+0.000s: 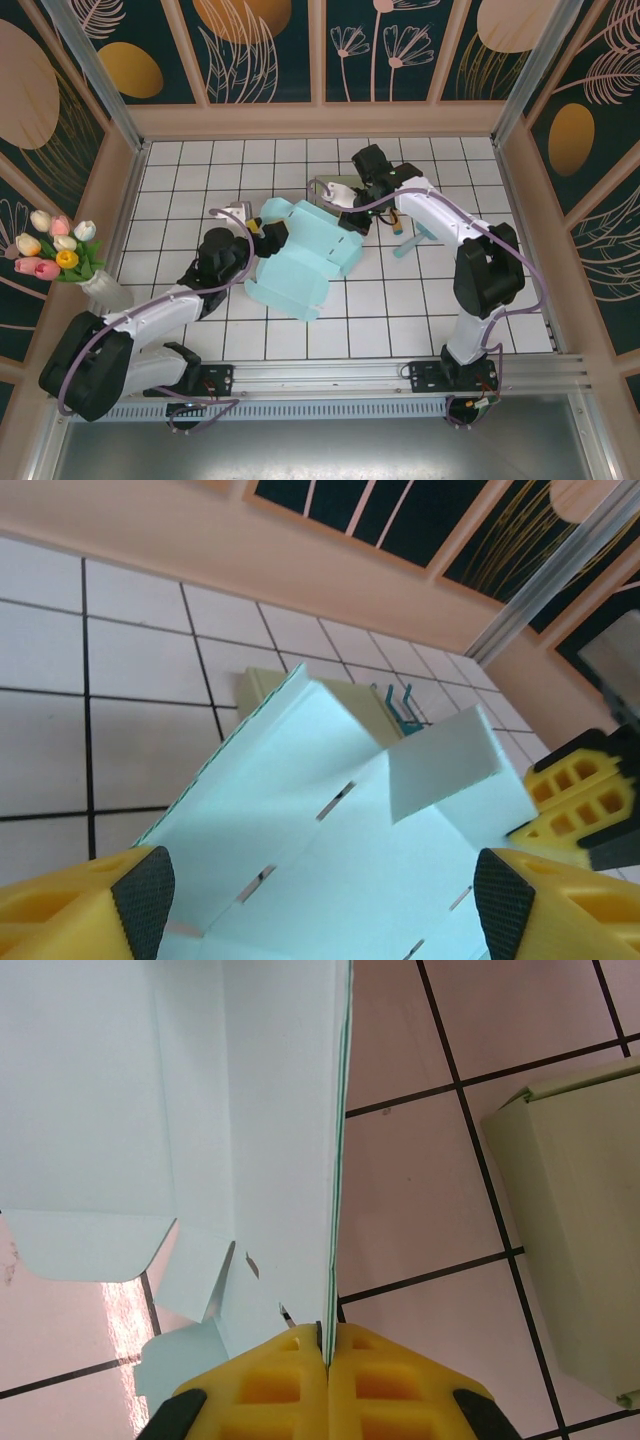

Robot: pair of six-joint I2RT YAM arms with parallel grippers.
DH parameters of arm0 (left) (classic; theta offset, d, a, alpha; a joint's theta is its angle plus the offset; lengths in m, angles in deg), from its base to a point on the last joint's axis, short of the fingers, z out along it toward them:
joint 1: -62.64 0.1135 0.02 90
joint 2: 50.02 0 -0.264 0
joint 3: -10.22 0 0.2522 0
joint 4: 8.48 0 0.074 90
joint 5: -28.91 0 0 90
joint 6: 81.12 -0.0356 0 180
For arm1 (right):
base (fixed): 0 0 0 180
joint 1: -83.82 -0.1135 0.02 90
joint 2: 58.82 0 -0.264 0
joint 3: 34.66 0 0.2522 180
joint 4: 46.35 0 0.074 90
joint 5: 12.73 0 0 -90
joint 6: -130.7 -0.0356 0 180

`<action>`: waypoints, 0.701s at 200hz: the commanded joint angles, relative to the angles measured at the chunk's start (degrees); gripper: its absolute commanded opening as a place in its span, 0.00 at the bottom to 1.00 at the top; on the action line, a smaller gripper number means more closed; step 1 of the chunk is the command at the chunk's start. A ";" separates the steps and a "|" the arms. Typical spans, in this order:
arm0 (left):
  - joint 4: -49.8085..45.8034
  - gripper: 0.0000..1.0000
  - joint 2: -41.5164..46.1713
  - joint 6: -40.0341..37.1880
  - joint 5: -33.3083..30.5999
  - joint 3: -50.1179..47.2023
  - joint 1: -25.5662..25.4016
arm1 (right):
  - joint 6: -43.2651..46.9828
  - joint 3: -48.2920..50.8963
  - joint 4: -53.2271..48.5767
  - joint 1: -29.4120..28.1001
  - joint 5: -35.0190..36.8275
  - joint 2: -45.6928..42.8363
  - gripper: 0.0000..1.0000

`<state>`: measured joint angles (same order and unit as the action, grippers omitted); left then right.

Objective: Fold the paper box

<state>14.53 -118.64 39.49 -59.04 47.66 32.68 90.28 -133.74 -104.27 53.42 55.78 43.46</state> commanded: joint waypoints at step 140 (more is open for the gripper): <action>7.90 0.78 -9.16 8.71 10.87 0.31 0.68 | 0.22 1.38 1.49 -1.42 1.84 1.17 0.00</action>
<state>16.56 -127.37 44.65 -54.93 47.53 33.08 90.24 -133.39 -103.55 51.94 56.76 43.46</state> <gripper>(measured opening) 0.783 0.067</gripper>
